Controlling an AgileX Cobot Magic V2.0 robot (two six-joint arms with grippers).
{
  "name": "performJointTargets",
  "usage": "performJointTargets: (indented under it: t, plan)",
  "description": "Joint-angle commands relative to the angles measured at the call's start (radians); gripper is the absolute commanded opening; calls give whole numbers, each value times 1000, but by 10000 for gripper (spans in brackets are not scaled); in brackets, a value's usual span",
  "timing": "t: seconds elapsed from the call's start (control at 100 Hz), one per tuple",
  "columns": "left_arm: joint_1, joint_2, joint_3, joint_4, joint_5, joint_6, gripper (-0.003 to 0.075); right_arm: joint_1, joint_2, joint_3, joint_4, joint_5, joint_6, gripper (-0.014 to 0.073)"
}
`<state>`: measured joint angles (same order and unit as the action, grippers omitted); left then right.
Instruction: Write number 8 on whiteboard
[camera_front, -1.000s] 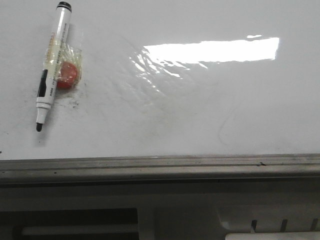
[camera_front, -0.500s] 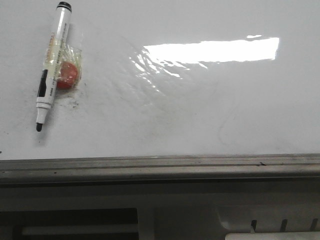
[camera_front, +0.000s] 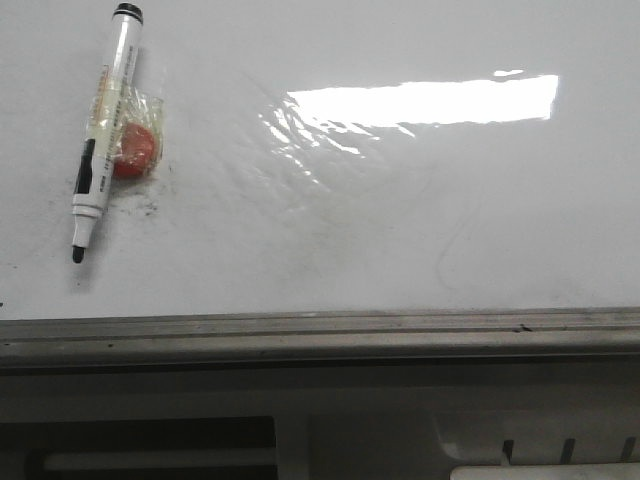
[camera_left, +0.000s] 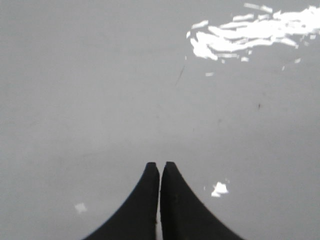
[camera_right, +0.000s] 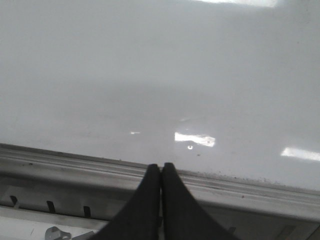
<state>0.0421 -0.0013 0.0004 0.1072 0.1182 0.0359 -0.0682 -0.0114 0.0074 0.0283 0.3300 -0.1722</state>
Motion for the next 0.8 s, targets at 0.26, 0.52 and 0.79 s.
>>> performJointTargets:
  t: [0.26,0.52,0.79]
  plan:
    - [-7,-32,31,-22,-161,0,-20,-7,-20,15,176,-197,-1,-63]
    - [-7,-32,31,-22,-161,0,-20,-7,-20,15,183,-251,-1,-63]
    - [-7,-30,31,-24,-161,0,-20,-7,-20,13,184,-391,-1,-63]
